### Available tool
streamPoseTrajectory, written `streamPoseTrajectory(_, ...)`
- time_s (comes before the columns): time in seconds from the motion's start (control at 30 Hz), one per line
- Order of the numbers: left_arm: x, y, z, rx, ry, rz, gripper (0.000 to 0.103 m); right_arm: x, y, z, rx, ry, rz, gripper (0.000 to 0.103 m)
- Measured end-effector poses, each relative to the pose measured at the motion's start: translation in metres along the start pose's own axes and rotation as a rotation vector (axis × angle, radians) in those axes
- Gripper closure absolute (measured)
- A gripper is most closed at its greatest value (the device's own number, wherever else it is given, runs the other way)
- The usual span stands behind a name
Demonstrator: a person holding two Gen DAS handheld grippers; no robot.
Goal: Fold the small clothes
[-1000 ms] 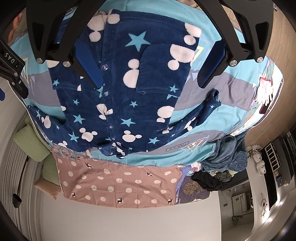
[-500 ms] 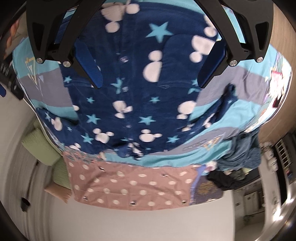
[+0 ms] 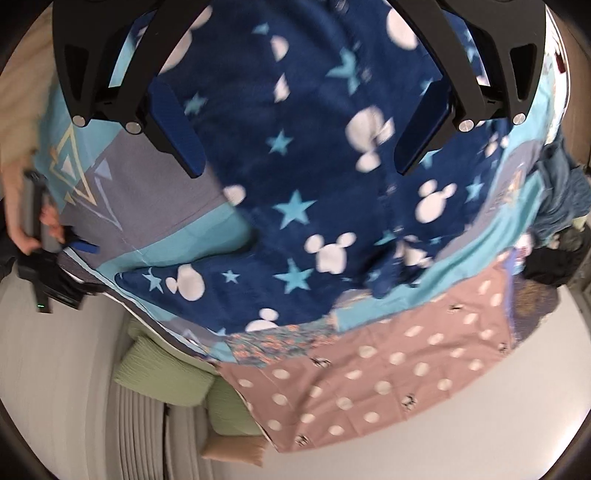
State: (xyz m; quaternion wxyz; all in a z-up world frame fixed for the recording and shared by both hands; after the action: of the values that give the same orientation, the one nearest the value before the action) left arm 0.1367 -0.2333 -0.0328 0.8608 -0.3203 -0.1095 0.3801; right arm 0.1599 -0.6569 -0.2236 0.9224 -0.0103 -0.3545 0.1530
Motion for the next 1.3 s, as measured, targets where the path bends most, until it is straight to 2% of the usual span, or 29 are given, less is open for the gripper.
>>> streamPoseTrajectory(0.1,0.001,-0.018,-0.030,0.037,0.010,-0.012,0.001,-0.003,-0.035,-0.038,0.027,0.026,-0.049,0.022)
streamPoseTrajectory(0.17,0.002,-0.029,-0.045,0.054,0.022,-0.020,0.001,-0.006,-0.048,-0.063,0.076,-0.025,-0.099,0.031)
streamPoseTrajectory(0.23,0.002,-0.042,-0.060,0.056,0.048,-0.026,0.001,-0.009,-0.053,-0.082,0.108,-0.097,-0.141,0.060)
streamPoseTrajectory(0.27,0.002,-0.048,-0.064,0.052,0.058,-0.028,0.001,-0.008,-0.052,-0.086,0.101,-0.119,-0.142,0.084)
streamPoseTrajectory(0.3,0.003,-0.055,-0.071,0.053,0.068,-0.024,0.001,-0.005,-0.051,-0.086,0.083,-0.120,-0.124,0.092)
streamPoseTrajectory(0.37,0.007,-0.070,-0.082,0.055,0.134,0.006,0.001,0.017,-0.044,-0.070,-0.043,-0.061,0.031,0.093)
streamPoseTrajectory(0.5,0.014,-0.097,-0.100,0.045,0.317,0.080,0.001,0.091,-0.006,-0.019,-0.347,0.116,0.489,0.094)
streamPoseTrajectory(0.6,0.022,-0.111,-0.115,0.046,0.472,0.154,0.001,0.145,0.050,0.005,-0.528,0.223,0.813,0.094)
streamPoseTrajectory(0.67,0.032,-0.115,-0.123,0.052,0.538,0.214,0.001,0.171,0.096,0.011,-0.623,0.272,1.018,0.094)
streamPoseTrajectory(0.7,0.043,-0.116,-0.128,0.049,0.576,0.261,0.001,0.182,0.114,0.011,-0.651,0.285,1.097,0.094)
streamPoseTrajectory(0.83,0.079,-0.106,-0.137,0.028,0.614,0.399,0.001,0.215,0.190,-0.005,-0.754,0.320,1.402,0.094)
streamPoseTrajectory(0.97,0.105,-0.087,-0.151,0.033,0.642,0.492,0.001,0.219,0.244,-0.024,-0.793,0.329,1.580,0.094)
streamPoseTrajectory(1.07,0.115,-0.075,-0.161,0.056,0.733,0.554,0.001,0.218,0.279,-0.045,-0.838,0.359,1.732,0.094)
streamPoseTrajectory(1.1,0.117,-0.073,-0.162,0.065,0.745,0.562,0.001,0.216,0.291,-0.050,-0.854,0.365,1.782,0.094)
streamPoseTrajectory(1.2,0.121,-0.068,-0.161,0.082,0.780,0.555,0.001,0.210,0.316,-0.052,-0.829,0.330,1.884,0.094)
streamPoseTrajectory(1.3,0.123,-0.066,-0.148,0.079,0.781,0.484,0.001,0.204,0.331,-0.055,-0.844,0.336,1.968,0.094)
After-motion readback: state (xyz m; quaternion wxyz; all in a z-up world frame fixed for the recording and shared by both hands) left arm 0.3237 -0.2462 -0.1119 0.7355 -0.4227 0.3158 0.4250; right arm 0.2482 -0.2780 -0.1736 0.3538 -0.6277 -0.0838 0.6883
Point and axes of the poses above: each gripper's, at about its wrist camera, not at the fingertips, and z roughly against the way its jaws point, x to its left, y to its underside, the point moved 1 cm from there along -z, roughly the way its jaws point, and after that the axes turned 15 degrees about y, right-handed, at the moved point
